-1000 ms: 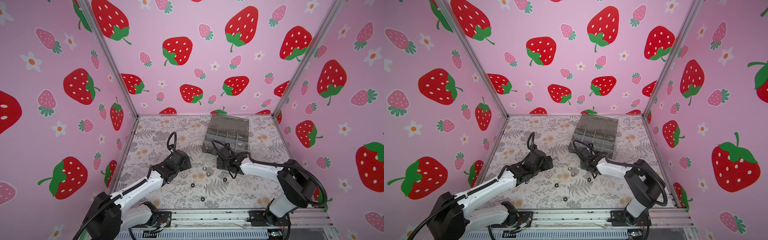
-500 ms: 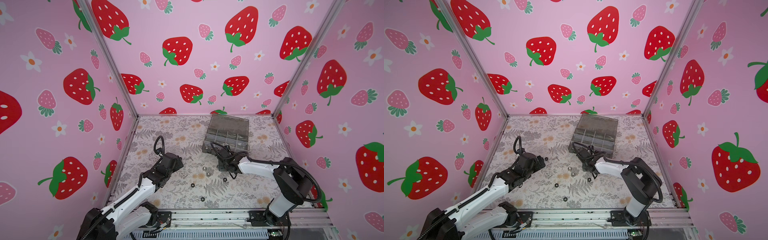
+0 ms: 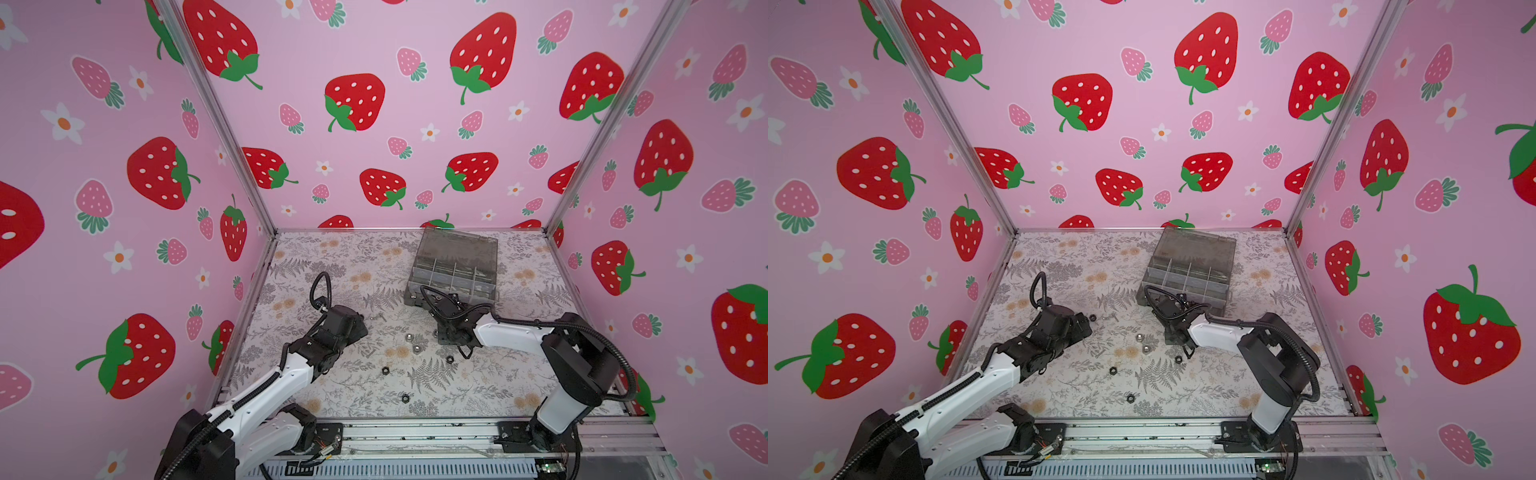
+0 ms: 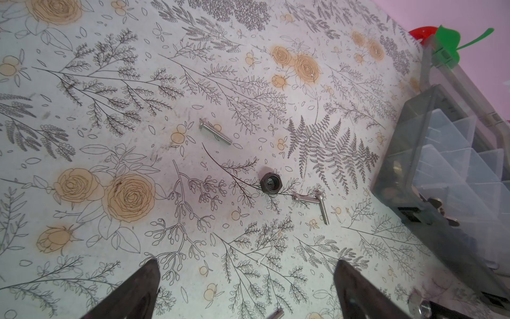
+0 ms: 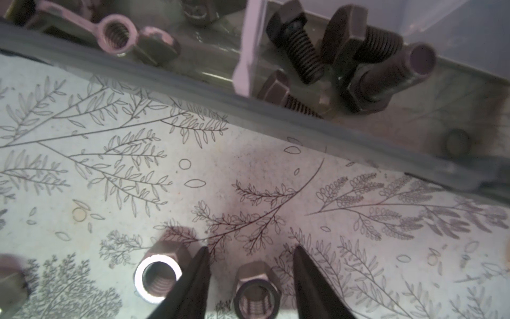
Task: Sort the screws and nuts into containers
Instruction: Pick up the nut from the center of the table.
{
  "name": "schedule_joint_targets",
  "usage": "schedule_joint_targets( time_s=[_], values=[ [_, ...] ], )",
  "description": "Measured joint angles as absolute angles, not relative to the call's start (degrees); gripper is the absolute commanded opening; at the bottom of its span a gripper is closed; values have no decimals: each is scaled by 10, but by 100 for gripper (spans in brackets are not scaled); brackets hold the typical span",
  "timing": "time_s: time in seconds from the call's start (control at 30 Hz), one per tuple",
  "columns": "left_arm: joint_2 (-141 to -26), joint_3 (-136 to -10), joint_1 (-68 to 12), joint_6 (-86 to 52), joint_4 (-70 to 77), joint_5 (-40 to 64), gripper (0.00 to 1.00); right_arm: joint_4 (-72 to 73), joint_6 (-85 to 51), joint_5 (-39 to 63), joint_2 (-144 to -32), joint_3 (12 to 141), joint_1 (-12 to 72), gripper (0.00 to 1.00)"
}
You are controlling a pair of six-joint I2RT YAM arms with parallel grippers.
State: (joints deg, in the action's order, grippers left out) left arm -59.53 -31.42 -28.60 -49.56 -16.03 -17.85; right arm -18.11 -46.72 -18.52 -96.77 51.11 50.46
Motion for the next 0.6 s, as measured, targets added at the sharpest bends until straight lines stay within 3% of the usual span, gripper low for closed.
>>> schedule_joint_targets(
  time_s=[0.6],
  values=[
    [-608, -314, -284, -496, -161, -174, 99, -168, -475, -162, -962, 501, 502, 34]
  ],
)
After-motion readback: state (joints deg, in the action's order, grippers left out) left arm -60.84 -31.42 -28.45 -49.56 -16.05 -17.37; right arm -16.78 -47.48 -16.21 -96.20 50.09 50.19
